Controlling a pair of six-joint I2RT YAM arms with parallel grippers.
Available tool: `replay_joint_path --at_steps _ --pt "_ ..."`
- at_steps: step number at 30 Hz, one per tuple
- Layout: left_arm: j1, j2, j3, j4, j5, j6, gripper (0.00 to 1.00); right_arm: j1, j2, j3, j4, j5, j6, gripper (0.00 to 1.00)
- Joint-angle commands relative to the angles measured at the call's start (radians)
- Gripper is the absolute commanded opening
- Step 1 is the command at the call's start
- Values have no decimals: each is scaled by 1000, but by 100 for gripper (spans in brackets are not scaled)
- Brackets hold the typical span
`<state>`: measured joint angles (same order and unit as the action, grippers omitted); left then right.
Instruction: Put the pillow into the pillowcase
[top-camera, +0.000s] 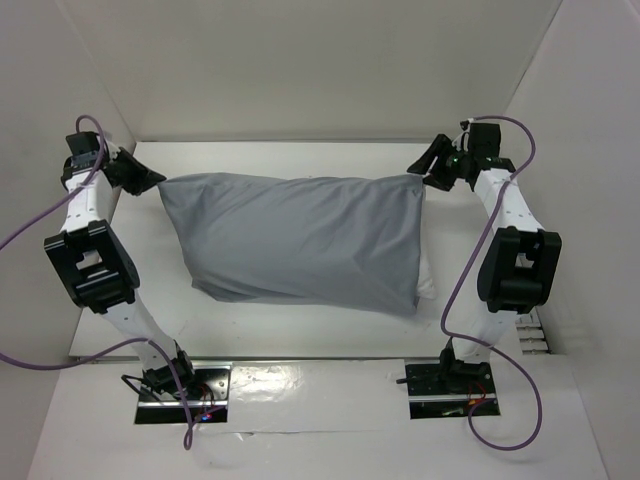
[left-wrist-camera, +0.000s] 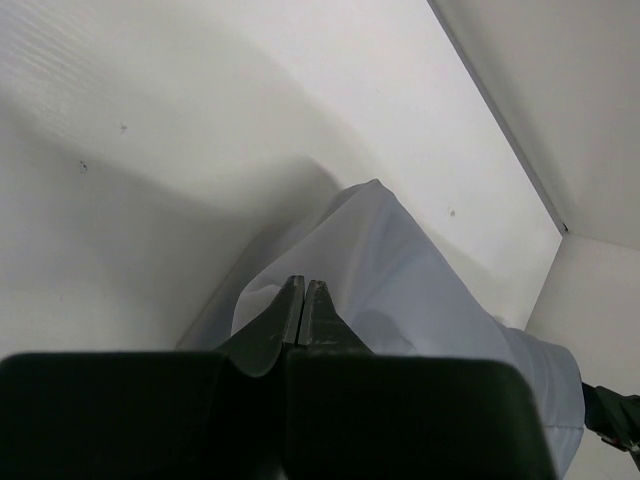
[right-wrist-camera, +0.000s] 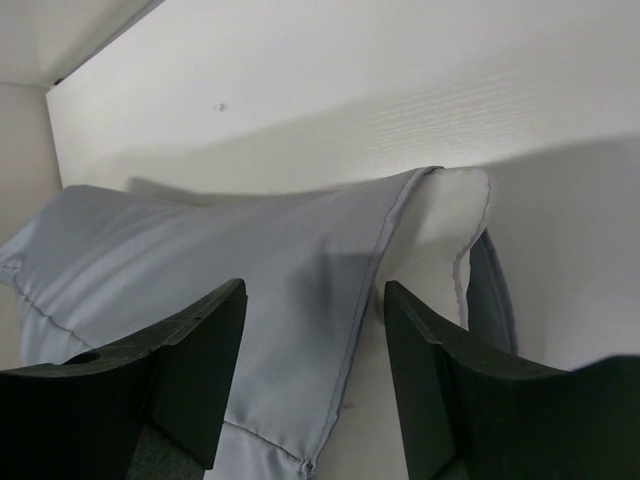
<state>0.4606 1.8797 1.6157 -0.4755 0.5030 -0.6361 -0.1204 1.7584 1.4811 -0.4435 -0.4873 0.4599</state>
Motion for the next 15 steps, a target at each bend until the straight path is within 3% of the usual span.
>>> replay_joint_path --at_steps 1,8,15 --pt "4 -24 65 -11 23 -4 0 5 -25 30 -43 38 -24 66" --pt "4 -24 85 -29 23 6 0 5 -89 -44 -21 -35 -24 62" --pt "4 -24 85 -29 23 6 0 5 -163 -90 3 -57 -24 38"
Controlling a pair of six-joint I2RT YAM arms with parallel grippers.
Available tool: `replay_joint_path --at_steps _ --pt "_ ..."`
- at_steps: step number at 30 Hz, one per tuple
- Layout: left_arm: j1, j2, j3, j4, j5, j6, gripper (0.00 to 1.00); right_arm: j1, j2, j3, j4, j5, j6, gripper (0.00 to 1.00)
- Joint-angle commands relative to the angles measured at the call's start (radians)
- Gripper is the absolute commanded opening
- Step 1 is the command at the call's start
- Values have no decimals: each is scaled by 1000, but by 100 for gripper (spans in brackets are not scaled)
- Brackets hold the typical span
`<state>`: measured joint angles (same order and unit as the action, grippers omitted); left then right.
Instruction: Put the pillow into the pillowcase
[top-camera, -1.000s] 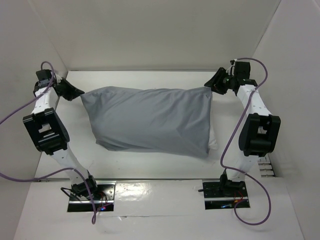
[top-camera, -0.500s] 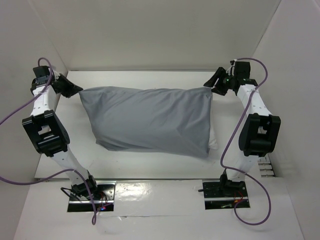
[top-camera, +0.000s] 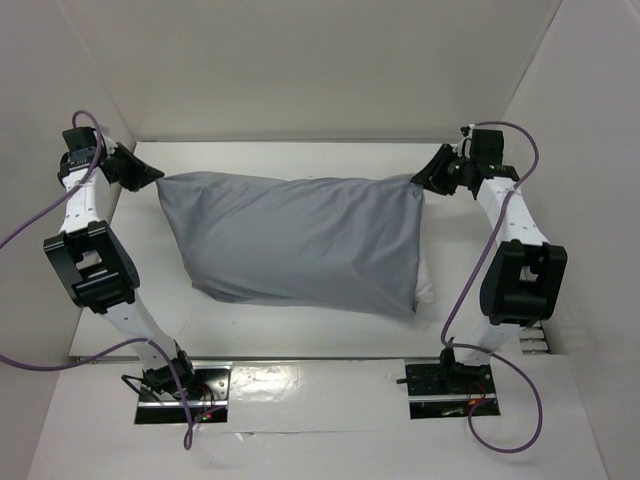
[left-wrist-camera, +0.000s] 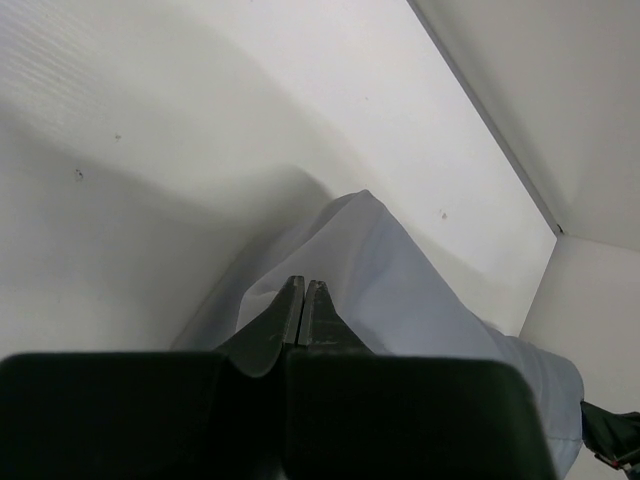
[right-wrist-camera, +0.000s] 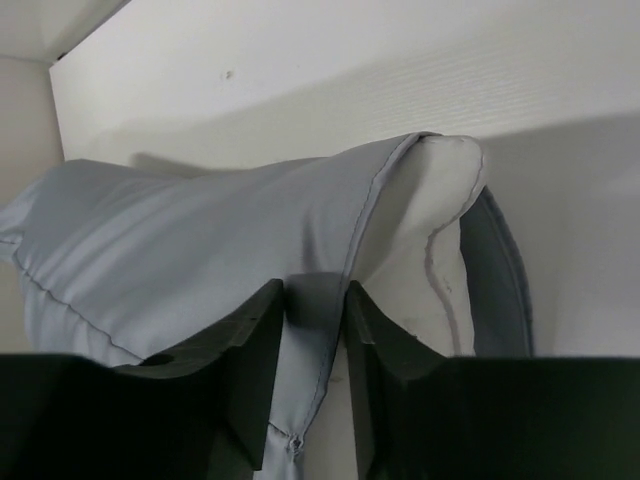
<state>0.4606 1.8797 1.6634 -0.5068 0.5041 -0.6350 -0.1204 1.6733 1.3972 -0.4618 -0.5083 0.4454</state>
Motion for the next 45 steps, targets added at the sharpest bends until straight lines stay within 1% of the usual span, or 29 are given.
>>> replay_joint_path --at_steps 1,4,6,10,12,13,14,16,17,20,25,26,29,32,33,37,40,41,43,44,45 --pt "4 -24 38 2 31 4 0 5 -78 -6 22 -36 -10 35" --pt "4 -24 38 2 31 4 0 5 -69 28 6 -59 -10 15" --pt "4 -24 38 -7 31 4 0 5 -69 37 -6 -46 -10 5" --pt "4 -33 67 -18 31 4 0 5 -92 57 -6 2 -10 1" --pt "4 -33 67 -27 31 4 0 5 -92 66 -20 13 -10 1" --pt "4 -33 76 -27 31 4 0 5 -92 75 -32 13 -10 23" --pt "4 -33 76 -27 31 4 0 5 -92 75 -32 -1 -10 30" --pt "4 -42 76 -27 40 4 0 5 -101 62 -32 -21 -10 36" --pt "4 -42 76 -27 40 4 0 5 -110 39 -32 -35 -10 45" --pt "4 -42 76 -27 40 4 0 5 -133 -6 -23 -35 -10 51" --pt "4 -42 85 -27 40 4 0 24 -142 -26 -48 -45 -19 51" --pt "4 -42 85 -27 40 4 0 33 -155 -26 -48 -36 -19 49" --pt "4 -42 85 -27 50 4 0 33 -167 -26 -61 -6 -28 49" --pt "-5 -42 85 -27 50 4 0 33 -176 -35 -74 -6 -37 52" --pt "-5 -42 85 -27 50 4 0 33 -176 -44 -74 4 -37 56" --pt "-5 -42 85 -27 50 4 0 33 -155 -69 -74 45 -37 67" --pt "-5 -51 85 -36 41 4 0 33 -155 -93 -74 59 -48 67" --pt "-5 -51 85 -36 40 4 0 33 -155 -105 -74 59 -48 60" --pt "-5 -51 85 -36 40 4 0 33 -164 -115 -52 50 -48 52" --pt "-5 -51 85 -36 40 4 0 33 -164 -115 -52 50 -48 47" --pt "-5 -51 85 -36 40 4 0 33 -164 -115 -52 50 -48 35"
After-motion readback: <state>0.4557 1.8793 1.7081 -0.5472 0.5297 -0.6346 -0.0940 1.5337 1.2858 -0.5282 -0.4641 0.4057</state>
